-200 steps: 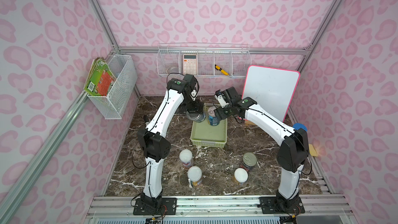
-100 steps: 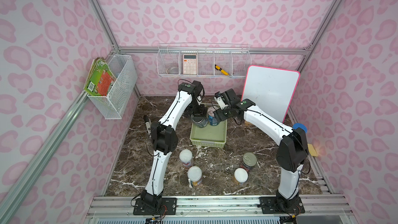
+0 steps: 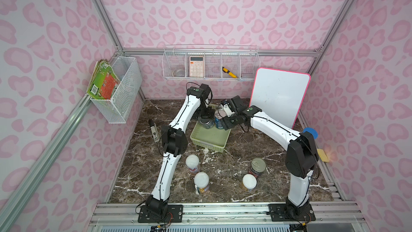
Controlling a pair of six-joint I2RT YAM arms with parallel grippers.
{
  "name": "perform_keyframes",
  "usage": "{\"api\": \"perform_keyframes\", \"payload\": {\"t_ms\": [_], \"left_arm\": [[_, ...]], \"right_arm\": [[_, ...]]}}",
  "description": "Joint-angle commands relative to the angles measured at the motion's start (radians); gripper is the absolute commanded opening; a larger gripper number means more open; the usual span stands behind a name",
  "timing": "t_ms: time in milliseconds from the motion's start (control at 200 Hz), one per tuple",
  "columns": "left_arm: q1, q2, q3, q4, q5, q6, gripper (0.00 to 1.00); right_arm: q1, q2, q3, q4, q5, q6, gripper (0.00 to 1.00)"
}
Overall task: Put the canned food in the basket
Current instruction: Place the canned food in the basket, then move the canned food to the basket.
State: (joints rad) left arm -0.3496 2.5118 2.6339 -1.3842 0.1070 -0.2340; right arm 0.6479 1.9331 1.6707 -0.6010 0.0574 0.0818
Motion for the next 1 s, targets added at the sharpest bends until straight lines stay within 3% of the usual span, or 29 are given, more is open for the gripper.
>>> {"api": "perform_keyframes", "payload": {"t_ms": [0,70,145,305,525,655,750,825,855,905,945,960,995], "left_arm": [[0.001,0.008,0.011,0.086,0.02,-0.014,0.44],[0.001,0.007,0.011,0.093,0.014,-0.016,0.55],[0.001,-0.013,0.011,0.103,0.01,-0.021,0.76],[0.001,-0.094,0.004,0.158,0.014,-0.04,0.99],[0.011,-0.132,-0.023,0.199,0.066,-0.051,0.99],[0.015,-0.125,-0.024,0.148,0.028,-0.049,0.99],[0.015,-0.217,-0.048,0.119,-0.033,-0.07,0.99],[0.015,-0.369,-0.207,0.195,-0.072,-0.08,0.99],[0.015,-0.446,-0.314,0.256,-0.073,-0.076,0.96],[0.015,-0.574,-0.496,0.372,-0.11,-0.075,0.85],[0.016,-0.67,-0.644,0.474,-0.136,-0.062,0.63],[0.019,-0.699,-0.69,0.5,-0.14,-0.061,0.53],[0.028,-0.753,-0.771,0.532,-0.145,-0.062,0.16]], "right_arm": [[0.005,0.004,-0.011,0.023,-0.014,0.009,0.85],[0.009,0.005,-0.018,0.026,-0.018,0.01,0.85],[0.017,0.006,-0.022,0.024,-0.018,0.008,0.85],[0.03,0.0,-0.022,0.027,-0.01,0.01,0.85],[0.033,0.004,-0.019,0.023,-0.007,0.017,0.85],[0.033,-0.004,-0.019,0.017,-0.016,0.013,0.85],[0.057,-0.039,-0.039,0.056,-0.057,-0.02,0.81],[0.083,-0.047,-0.047,0.094,-0.12,-0.034,0.7],[0.087,-0.04,-0.039,0.103,-0.152,-0.018,0.62],[0.087,-0.02,-0.031,0.125,-0.206,0.024,0.25],[0.086,-0.001,-0.032,0.155,-0.233,0.066,0.01],[0.087,0.008,-0.032,0.165,-0.247,0.079,0.0],[0.089,0.03,-0.026,0.185,-0.291,0.1,0.0]]}}
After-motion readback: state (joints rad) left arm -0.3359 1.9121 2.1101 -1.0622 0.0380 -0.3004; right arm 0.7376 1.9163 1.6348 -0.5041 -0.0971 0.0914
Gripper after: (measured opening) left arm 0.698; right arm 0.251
